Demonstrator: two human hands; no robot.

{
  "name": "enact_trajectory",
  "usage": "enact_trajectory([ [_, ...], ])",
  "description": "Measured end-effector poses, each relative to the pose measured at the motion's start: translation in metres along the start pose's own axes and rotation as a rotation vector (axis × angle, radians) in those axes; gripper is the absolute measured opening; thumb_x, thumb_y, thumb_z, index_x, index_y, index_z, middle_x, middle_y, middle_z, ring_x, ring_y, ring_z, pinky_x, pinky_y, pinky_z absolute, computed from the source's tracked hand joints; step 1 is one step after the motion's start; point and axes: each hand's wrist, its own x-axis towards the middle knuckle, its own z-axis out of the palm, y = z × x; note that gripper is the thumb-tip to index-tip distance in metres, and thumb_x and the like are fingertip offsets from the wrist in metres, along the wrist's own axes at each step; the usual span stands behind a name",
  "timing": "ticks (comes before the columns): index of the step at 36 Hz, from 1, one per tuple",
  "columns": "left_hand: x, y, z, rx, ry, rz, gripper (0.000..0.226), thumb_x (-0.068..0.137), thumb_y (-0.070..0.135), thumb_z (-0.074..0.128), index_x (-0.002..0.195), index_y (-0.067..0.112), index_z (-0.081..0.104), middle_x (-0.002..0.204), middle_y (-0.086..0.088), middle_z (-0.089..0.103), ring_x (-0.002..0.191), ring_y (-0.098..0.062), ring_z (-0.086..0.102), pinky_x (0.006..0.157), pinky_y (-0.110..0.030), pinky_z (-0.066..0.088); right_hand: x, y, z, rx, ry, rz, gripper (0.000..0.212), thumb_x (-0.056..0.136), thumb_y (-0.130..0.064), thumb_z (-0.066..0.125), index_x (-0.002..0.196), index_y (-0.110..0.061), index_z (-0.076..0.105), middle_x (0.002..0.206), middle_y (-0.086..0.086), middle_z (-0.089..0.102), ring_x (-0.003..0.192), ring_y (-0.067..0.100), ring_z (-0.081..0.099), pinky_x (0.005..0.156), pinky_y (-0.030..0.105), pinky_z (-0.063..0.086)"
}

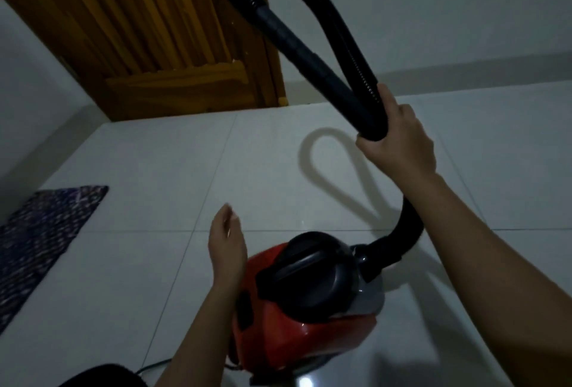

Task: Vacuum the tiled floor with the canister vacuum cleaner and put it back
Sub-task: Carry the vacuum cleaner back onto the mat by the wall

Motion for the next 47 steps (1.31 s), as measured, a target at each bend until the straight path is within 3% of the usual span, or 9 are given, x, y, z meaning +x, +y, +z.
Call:
enact_trajectory([
  [6, -0.049, -0.085, -0.036, 0.199, 0.052, -0.211, 0.043, 0.1, 0.021, 0.039, 0.139, 0.005, 0.04, 0.145, -0.012, 0.042, 0.132, -0.024, 0.041, 0.107, -0.032, 0.031, 0.012, -0.009, 0.015, -0.014, 0.02, -0.07, 0.089, 0.079, -0.034, 0.065, 0.153, -0.031, 0.016, 0.124, 0.019, 0.047, 0.108, 0.038, 0.05, 0.084, 0.046, 0.045],
  [9, -0.071, -0.103, -0.034, 0.152, -0.039, -0.281, 0.061, 0.092, 0.046, 0.036, 0.142, 0.011, 0.037, 0.146, -0.008, 0.042, 0.13, -0.021, 0.043, 0.109, -0.038, 0.035, 0.013, -0.015, 0.022, -0.03, 0.022, -0.095, 0.089, 0.079, -0.033, 0.065, 0.153, -0.03, 0.017, 0.124, 0.02, 0.047, 0.107, 0.038, 0.049, 0.086, 0.046, 0.043],
  [15, -0.075, -0.116, -0.024, 0.032, -0.055, -0.394, 0.07, 0.091, 0.059, 0.031, 0.15, 0.03, 0.006, 0.159, 0.0, 0.011, 0.147, -0.028, 0.006, 0.118, -0.055, 0.012, 0.013, -0.023, 0.033, -0.044, 0.006, -0.16, 0.088, 0.079, -0.033, 0.063, 0.154, -0.029, 0.016, 0.124, 0.021, 0.047, 0.107, 0.038, 0.049, 0.089, 0.047, 0.042],
  [18, -0.076, -0.121, -0.024, -0.072, -0.061, -0.442, 0.101, 0.065, 0.084, 0.044, 0.148, 0.04, 0.005, 0.159, 0.004, 0.01, 0.147, -0.028, 0.007, 0.117, -0.058, 0.014, 0.013, -0.025, 0.038, -0.062, 0.014, -0.166, 0.088, 0.079, -0.032, 0.063, 0.154, -0.029, 0.017, 0.124, 0.021, 0.048, 0.106, 0.039, 0.05, 0.088, 0.047, 0.042],
  [20, -0.075, -0.127, -0.023, -0.115, -0.076, -0.451, 0.111, 0.053, 0.091, 0.045, 0.146, 0.045, 0.006, 0.159, 0.006, 0.012, 0.147, -0.028, 0.009, 0.116, -0.059, 0.016, 0.012, -0.027, 0.041, -0.073, 0.022, -0.17, 0.088, 0.078, -0.032, 0.063, 0.154, -0.029, 0.018, 0.122, 0.021, 0.048, 0.105, 0.038, 0.05, 0.087, 0.047, 0.042],
  [30, -0.055, -0.128, -0.012, -0.139, -0.108, -0.437, 0.11, 0.053, 0.089, 0.049, 0.146, 0.044, 0.012, 0.158, 0.004, 0.019, 0.143, -0.026, 0.024, 0.114, -0.057, 0.026, 0.012, -0.03, 0.052, -0.123, 0.044, -0.198, 0.088, 0.076, -0.034, 0.063, 0.153, -0.03, 0.02, 0.119, 0.018, 0.051, 0.102, 0.035, 0.051, 0.086, 0.044, 0.041],
  [40, -0.049, -0.123, -0.007, -0.138, -0.123, -0.366, 0.079, 0.078, 0.062, 0.046, 0.147, 0.037, 0.017, 0.155, 0.004, 0.026, 0.137, -0.024, 0.036, 0.111, -0.052, 0.034, 0.018, -0.027, 0.056, -0.156, 0.068, -0.209, 0.088, 0.075, -0.033, 0.063, 0.153, -0.03, 0.021, 0.118, 0.018, 0.051, 0.099, 0.035, 0.052, 0.084, 0.043, 0.041],
  [47, -0.046, -0.126, -0.001, -0.14, -0.153, -0.365, 0.089, 0.07, 0.078, 0.046, 0.146, 0.042, 0.016, 0.155, 0.005, 0.025, 0.139, -0.022, 0.033, 0.112, -0.052, 0.033, 0.014, -0.025, 0.057, -0.168, 0.069, -0.227, 0.09, 0.074, -0.034, 0.065, 0.152, -0.03, 0.022, 0.119, 0.016, 0.052, 0.1, 0.034, 0.052, 0.085, 0.043, 0.04],
])
